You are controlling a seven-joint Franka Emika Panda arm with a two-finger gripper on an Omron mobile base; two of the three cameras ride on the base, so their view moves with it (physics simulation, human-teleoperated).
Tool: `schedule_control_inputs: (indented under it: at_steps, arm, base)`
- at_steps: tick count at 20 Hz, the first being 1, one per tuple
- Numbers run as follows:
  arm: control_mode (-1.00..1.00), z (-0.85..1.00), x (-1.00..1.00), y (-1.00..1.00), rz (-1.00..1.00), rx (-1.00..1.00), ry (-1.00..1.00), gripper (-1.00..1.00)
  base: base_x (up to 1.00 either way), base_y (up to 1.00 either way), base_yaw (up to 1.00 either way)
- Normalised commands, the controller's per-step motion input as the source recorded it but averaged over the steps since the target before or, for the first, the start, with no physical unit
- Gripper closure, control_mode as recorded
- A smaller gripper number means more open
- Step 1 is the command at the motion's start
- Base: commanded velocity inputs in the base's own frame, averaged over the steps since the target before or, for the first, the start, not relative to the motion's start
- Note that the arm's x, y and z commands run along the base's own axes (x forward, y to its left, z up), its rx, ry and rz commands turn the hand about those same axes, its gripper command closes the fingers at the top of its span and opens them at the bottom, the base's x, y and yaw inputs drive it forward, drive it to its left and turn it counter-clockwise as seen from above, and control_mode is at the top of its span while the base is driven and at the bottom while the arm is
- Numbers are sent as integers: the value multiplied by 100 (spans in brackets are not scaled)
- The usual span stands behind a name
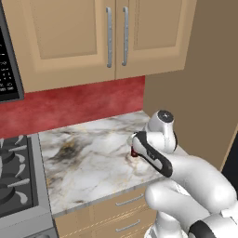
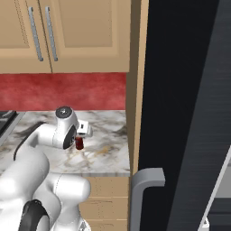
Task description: Place the condiment bottle and mustard from the counter to the top shelf of the fridge. If the existing items in the fridge are on the top shelf, move them to other shelves.
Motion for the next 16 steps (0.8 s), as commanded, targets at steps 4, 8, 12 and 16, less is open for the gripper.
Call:
schedule_control_inputs:
  at_steps: [4, 8, 12, 16]
  arm:
    - [-100, -34, 27, 18, 0, -4, 2, -100]
    - [-100, -22, 26, 5, 0, -2, 0, -100]
    - [-100, -14, 12, 0, 0, 0, 0, -100]
    - [-100, -17, 3, 0, 0, 0, 0, -100]
  base:
    - [0, 0, 0]
    - [0, 0, 0]
    - [0, 0, 0]
    - [0, 0, 0]
